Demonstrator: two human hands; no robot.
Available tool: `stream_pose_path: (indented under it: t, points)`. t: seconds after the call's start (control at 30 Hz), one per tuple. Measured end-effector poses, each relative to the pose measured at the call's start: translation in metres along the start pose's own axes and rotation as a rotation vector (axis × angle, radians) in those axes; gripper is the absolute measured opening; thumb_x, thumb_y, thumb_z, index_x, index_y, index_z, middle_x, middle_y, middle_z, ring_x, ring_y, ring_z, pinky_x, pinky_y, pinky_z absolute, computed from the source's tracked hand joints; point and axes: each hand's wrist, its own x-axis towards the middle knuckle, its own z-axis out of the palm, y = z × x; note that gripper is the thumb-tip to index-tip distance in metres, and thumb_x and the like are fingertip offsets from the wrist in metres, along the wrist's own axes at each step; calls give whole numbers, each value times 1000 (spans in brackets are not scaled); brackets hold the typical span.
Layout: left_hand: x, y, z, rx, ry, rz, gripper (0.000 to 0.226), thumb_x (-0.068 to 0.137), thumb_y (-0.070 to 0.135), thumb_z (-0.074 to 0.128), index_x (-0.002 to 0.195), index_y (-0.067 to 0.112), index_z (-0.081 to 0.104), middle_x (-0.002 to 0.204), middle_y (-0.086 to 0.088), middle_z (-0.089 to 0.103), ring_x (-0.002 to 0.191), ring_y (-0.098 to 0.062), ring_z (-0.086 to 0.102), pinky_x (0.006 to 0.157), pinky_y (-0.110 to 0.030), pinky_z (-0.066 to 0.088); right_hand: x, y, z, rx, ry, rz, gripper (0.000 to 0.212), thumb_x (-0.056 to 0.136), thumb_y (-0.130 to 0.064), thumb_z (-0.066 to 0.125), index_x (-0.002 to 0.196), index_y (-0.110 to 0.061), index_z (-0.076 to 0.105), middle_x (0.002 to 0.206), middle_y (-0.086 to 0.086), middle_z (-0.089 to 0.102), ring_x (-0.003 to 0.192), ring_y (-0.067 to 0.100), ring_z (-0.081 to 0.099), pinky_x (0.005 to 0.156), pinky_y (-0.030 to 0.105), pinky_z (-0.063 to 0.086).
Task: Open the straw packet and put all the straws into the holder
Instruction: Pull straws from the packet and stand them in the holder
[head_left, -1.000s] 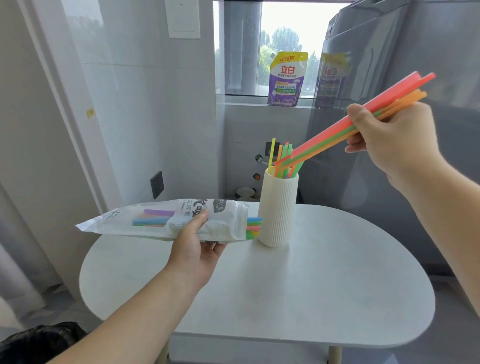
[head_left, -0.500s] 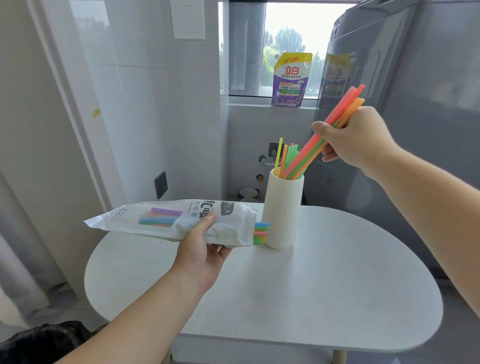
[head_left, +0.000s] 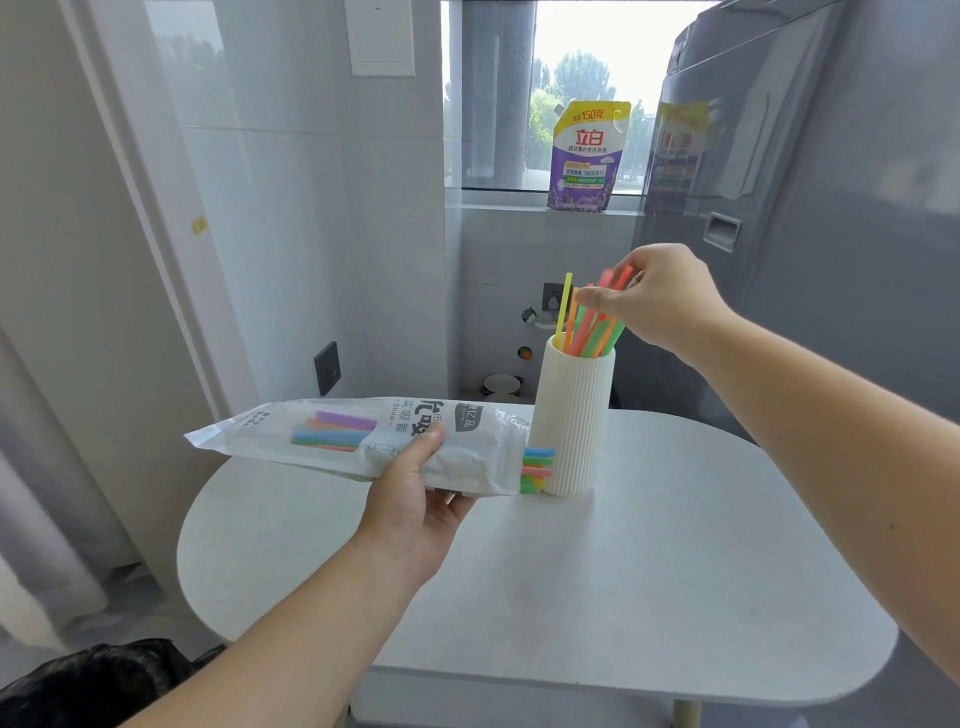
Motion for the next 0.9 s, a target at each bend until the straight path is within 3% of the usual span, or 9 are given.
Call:
stream_pose_path:
  t: [0.1, 0.2, 0.37, 0.57, 0.67, 0.77, 0.83, 0.9]
  points:
    - [0, -1, 0, 6, 1, -5, 27, 93, 12, 69, 118, 19, 66, 89, -3, 81, 73, -18, 78, 52, -32, 60, -1, 4, 5, 17, 57, -25, 57, 75, -53, 81, 116, -16, 63, 99, -1, 65, 87, 19, 66, 79, 38, 60]
    - [-1, -1, 1, 14, -3, -11, 22, 93, 12, 69, 113, 20, 67, 90, -4, 81, 74, -19, 78, 53, -32, 61, -4, 7, 8, -52, 90, -126, 71, 82, -50, 76, 141, -25, 46, 119, 3, 55, 99, 21, 60, 85, 40, 57]
    - [-2, -1, 2, 18, -6, -15, 18, 93, 12, 69, 109, 20, 67, 87, -3, 81, 75, -18, 78, 54, -33, 62, -9, 15, 15, -405, 10, -342, 47, 104, -43, 45, 147, -23, 46, 144, 10, 46, 133, 35, 38, 106, 51, 39]
    - [-2, 0, 1, 26, -10, -9, 18, 93, 12, 69, 109, 21, 66, 87, -3, 81, 74, -19, 78, 57, -35, 64, -12, 22, 16, -450, -154, -275, 60, 105, -52, 28, 157, -23, 26, 161, 8, 29, 146, 34, 24, 113, 53, 31]
    - [-1, 0, 1, 34, -16, -13, 16, 93, 13, 69, 107, 20, 67, 87, -3, 81, 77, -19, 77, 60, -35, 65, -17, 16, 12, -354, -143, -282, 69, 100, -56, 42, 158, -25, 21, 162, 4, 29, 148, 30, 23, 114, 51, 31]
    - [-1, 0, 0, 38, -22, -17, 19, 93, 13, 69, 111, 19, 68, 89, -4, 81, 78, -19, 78, 59, -34, 64, -26, 8, 7, -234, -21, -279, 73, 95, -53, 57, 155, -24, 28, 157, 4, 37, 143, 28, 31, 110, 47, 38]
    - [0, 0, 0, 38, -18, -18, 20, 93, 14, 69, 112, 19, 67, 90, -4, 81, 78, -19, 77, 58, -34, 63, -40, 6, 5, -178, 117, -313, 62, 94, -47, 61, 147, -21, 42, 144, 6, 47, 133, 28, 40, 104, 45, 42]
    - [0, 1, 0, 34, -14, -20, 18, 93, 14, 69, 110, 19, 67, 86, -3, 81, 74, -18, 78, 56, -33, 63, -63, 4, 7, -66, 281, -377, 38, 94, -38, 60, 125, -16, 58, 118, 6, 56, 111, 26, 50, 90, 41, 48]
